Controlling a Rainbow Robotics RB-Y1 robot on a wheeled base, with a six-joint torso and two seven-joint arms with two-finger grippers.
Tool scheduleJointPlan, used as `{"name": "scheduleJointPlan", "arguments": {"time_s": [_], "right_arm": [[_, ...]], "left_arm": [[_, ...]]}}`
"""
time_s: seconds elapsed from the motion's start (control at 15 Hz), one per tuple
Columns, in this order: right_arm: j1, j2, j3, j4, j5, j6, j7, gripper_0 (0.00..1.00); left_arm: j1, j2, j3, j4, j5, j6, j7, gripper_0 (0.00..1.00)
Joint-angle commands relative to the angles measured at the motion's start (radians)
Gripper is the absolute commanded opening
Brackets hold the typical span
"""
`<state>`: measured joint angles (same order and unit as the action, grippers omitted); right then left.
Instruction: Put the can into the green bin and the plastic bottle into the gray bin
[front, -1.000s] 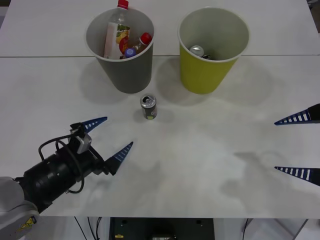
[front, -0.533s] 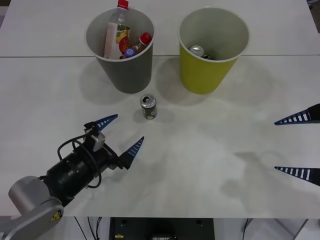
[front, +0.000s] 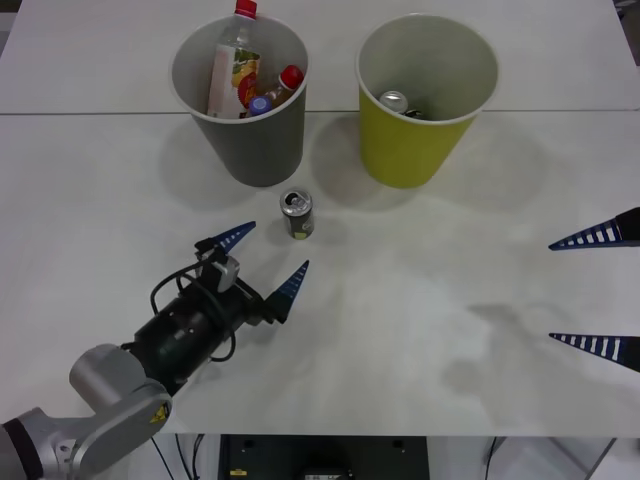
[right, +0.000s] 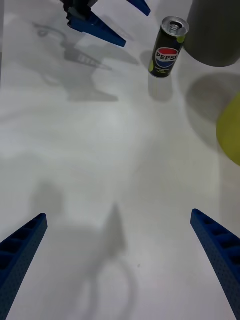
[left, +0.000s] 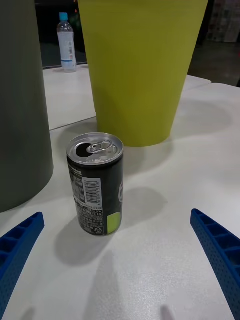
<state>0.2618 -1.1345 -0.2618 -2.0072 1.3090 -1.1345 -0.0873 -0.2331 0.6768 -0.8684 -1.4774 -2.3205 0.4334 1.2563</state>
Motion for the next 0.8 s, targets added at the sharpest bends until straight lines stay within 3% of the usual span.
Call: {"name": "scheduleJointPlan", "arguments": {"time_s": [0.07,0.8], "right_arm": [[0.0,0.0,0.0,0.0,0.0,0.0,0.0,1.0],[0.0,0.0,0.0,0.0,0.0,0.0,0.0,1.0]], "left_arm": [[-0.038,-0.059,0.0,0.081,-0.007,0.013,0.0,1.0],[-0.157,-0.194,0.0,0.267,-0.01,0.022,0.002,1.0]]}}
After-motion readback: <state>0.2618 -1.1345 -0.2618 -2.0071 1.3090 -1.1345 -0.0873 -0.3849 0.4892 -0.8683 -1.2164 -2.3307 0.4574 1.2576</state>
